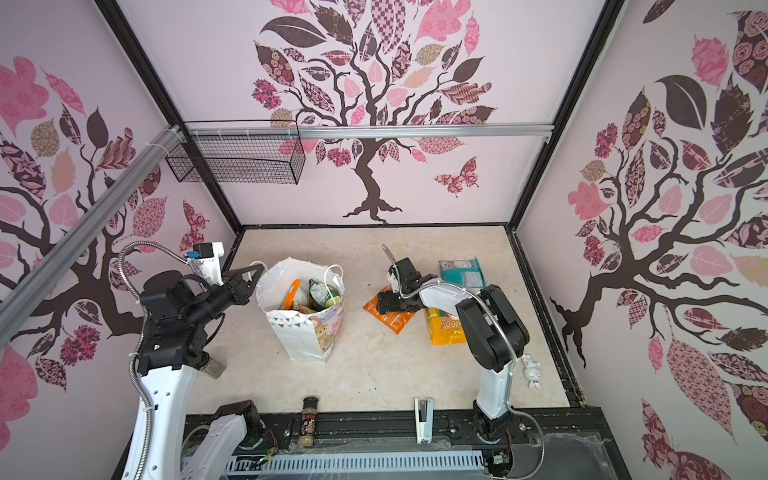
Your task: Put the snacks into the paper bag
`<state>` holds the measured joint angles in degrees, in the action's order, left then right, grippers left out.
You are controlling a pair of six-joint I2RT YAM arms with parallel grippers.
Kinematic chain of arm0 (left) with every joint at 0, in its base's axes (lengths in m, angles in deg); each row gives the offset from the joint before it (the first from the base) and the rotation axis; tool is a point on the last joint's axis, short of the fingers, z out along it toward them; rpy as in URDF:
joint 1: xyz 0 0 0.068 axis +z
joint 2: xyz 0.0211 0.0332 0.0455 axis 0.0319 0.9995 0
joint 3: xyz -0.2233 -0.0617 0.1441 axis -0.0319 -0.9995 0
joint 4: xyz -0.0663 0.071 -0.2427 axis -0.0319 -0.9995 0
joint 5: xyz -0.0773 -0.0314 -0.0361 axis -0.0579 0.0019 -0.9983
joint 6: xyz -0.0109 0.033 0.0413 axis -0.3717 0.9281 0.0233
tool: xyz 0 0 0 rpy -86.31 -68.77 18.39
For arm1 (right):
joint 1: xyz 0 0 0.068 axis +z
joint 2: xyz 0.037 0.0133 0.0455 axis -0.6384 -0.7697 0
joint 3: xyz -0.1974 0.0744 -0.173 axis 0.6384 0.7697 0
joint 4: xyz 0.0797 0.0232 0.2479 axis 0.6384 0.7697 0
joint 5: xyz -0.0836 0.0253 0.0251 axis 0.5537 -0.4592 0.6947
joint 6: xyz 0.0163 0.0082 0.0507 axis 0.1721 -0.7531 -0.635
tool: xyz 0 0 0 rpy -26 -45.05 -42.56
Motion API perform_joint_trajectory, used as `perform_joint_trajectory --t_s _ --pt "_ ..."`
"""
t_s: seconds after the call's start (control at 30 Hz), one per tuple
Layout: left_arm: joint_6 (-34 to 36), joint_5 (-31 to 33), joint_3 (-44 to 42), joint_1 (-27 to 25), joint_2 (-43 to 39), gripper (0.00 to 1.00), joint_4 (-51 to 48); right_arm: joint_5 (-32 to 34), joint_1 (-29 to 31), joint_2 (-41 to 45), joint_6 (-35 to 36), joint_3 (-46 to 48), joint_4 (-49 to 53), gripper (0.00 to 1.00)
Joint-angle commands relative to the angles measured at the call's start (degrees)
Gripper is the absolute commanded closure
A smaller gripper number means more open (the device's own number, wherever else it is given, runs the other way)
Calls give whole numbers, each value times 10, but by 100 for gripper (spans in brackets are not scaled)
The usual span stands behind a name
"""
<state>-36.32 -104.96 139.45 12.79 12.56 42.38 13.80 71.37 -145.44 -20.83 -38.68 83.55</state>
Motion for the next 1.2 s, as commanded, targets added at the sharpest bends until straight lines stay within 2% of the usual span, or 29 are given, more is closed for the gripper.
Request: perform_joint_trajectory --t_s 0.0,0.17,0.27,0.43,0.53,0.67,0.77,0.9,1.03,1.17 --pt "9 -1 -7 3 7 100 18 -3 26 52 -36 50 13 12" --pt "21 13 -10 0 14 100 -8 22 83 127 -45 84 45 14" --pt "33 36 1 -2 20 100 -31 33 91 193 -47 104 53 14" --pt "21 15 11 -2 28 100 -17 157 91 317 -64 137 53 12" --pt "18 13 4 -2 17 100 -18 185 88 369 -91 204 28 12" --pt "25 31 6 -3 3 100 -30 187 86 422 -139 303 -8 13" --pt "21 32 2 -4 -4 100 -20 192 78 443 -162 346 -27 15" --pt "16 25 0 -5 -4 100 -13 161 61 464 -177 381 -66 19" --pt "20 27 8 -5 -2 100 -16 117 53 438 -195 408 -140 23" --pt "22 29 8 -5 -7 100 -23 113 52 385 -187 397 -175 23"
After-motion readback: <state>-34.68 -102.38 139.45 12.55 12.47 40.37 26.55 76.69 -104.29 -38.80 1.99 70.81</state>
